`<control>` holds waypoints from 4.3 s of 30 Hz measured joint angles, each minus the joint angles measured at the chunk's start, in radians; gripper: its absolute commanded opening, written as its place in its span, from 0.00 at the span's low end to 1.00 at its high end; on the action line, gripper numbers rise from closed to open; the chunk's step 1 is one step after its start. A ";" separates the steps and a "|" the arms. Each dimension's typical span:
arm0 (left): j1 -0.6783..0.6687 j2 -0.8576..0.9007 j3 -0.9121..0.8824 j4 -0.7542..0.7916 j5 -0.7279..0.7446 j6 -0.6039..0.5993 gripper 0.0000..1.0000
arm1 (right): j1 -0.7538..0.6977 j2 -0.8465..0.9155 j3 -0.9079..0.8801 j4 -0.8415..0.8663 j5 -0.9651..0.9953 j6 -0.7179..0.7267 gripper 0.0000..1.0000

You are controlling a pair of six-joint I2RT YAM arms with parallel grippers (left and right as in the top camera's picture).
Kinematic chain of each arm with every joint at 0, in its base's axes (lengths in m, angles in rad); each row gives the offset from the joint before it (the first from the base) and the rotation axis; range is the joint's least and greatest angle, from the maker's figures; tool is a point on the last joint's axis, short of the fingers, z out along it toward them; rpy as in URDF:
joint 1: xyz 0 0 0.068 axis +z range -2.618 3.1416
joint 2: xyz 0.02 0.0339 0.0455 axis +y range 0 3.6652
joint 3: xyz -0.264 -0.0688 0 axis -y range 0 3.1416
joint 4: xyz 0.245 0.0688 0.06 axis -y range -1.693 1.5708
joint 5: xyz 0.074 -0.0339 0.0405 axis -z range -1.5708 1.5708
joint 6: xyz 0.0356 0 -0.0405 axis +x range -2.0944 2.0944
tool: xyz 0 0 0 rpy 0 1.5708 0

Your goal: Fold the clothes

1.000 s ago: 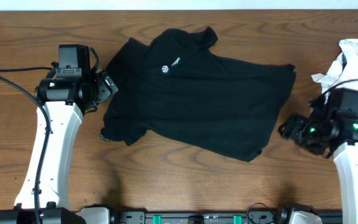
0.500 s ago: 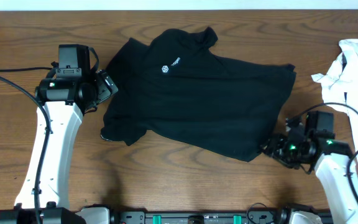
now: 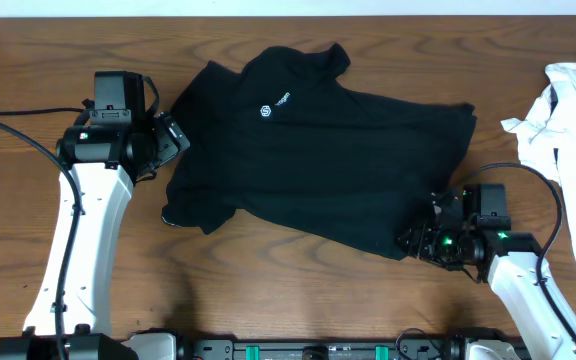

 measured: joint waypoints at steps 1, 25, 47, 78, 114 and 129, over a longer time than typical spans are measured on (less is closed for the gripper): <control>0.000 0.000 0.000 0.000 0.000 0.000 0.98 | 0.000 0.000 0.000 0.002 0.008 0.002 0.49; 0.000 0.000 0.000 0.000 0.000 0.000 0.98 | 0.000 0.000 -0.101 0.218 0.023 0.074 0.24; 0.000 0.000 0.000 0.000 0.000 0.000 0.98 | 0.209 0.000 -0.101 0.207 0.046 0.059 0.28; 0.000 0.000 0.000 0.000 0.000 0.000 0.98 | 0.209 0.099 -0.061 0.267 0.084 -0.071 0.26; 0.000 0.000 0.000 0.000 0.000 0.000 0.98 | 0.209 0.098 0.220 -0.421 0.248 0.007 0.05; 0.000 0.000 0.000 0.000 0.000 0.000 0.98 | 0.209 0.098 0.207 -0.397 0.408 0.158 0.38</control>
